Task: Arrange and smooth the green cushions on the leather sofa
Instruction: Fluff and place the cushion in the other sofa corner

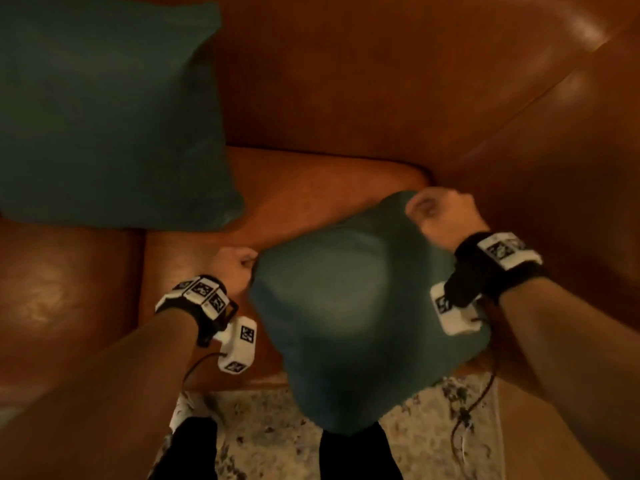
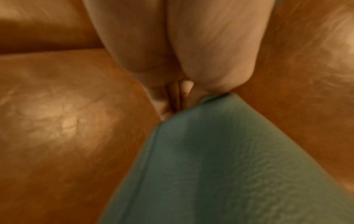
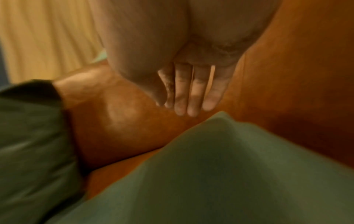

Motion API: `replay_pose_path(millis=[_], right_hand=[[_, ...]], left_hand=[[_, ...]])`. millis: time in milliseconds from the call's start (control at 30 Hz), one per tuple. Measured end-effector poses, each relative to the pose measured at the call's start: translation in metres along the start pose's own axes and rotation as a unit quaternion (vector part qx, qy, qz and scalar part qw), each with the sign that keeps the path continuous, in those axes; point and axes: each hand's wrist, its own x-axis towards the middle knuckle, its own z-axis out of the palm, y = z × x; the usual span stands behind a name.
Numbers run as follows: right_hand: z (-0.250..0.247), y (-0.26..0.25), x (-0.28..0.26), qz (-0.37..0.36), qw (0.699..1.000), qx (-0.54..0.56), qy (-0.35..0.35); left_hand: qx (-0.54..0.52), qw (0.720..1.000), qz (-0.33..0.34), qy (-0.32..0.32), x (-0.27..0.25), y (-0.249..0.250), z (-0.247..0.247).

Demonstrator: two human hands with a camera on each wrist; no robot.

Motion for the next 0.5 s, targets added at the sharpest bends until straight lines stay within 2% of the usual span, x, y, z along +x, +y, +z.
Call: replay_pose_path(millis=[133, 200, 267, 300, 367, 400, 500], right_hand=[[-0.023, 0.050, 0.075, 0.089, 0.996, -0.022, -0.015], [-0.019, 0.063, 0.097, 0.099, 0.992, -0.009, -0.072], [-0.008, 0.070, 0.108, 0.080, 0.986, 0.026, -0.145], [-0.004, 0.069, 0.110, 0.066, 0.981, 0.042, -0.175], [0.001, 0.066, 0.111, 0.051, 0.973, 0.057, -0.219], [0.001, 0.064, 0.110, 0.054, 0.969, 0.060, -0.233], [0.002, 0.066, 0.116, 0.044, 0.963, 0.049, -0.261]], left_hand=[[0.021, 0.988, -0.127, -0.089, 0.010, 0.001, 0.006], [0.090, 0.970, -0.170, -0.147, 0.007, 0.009, 0.006], [0.180, 0.951, -0.199, -0.156, 0.000, 0.025, 0.005], [0.185, 0.946, -0.209, -0.165, -0.005, 0.036, 0.003], [0.105, 0.961, -0.206, -0.150, -0.011, 0.045, 0.002], [0.055, 0.977, -0.172, -0.112, -0.015, 0.047, 0.004], [-0.087, 0.988, -0.122, -0.038, -0.027, 0.051, 0.014]])
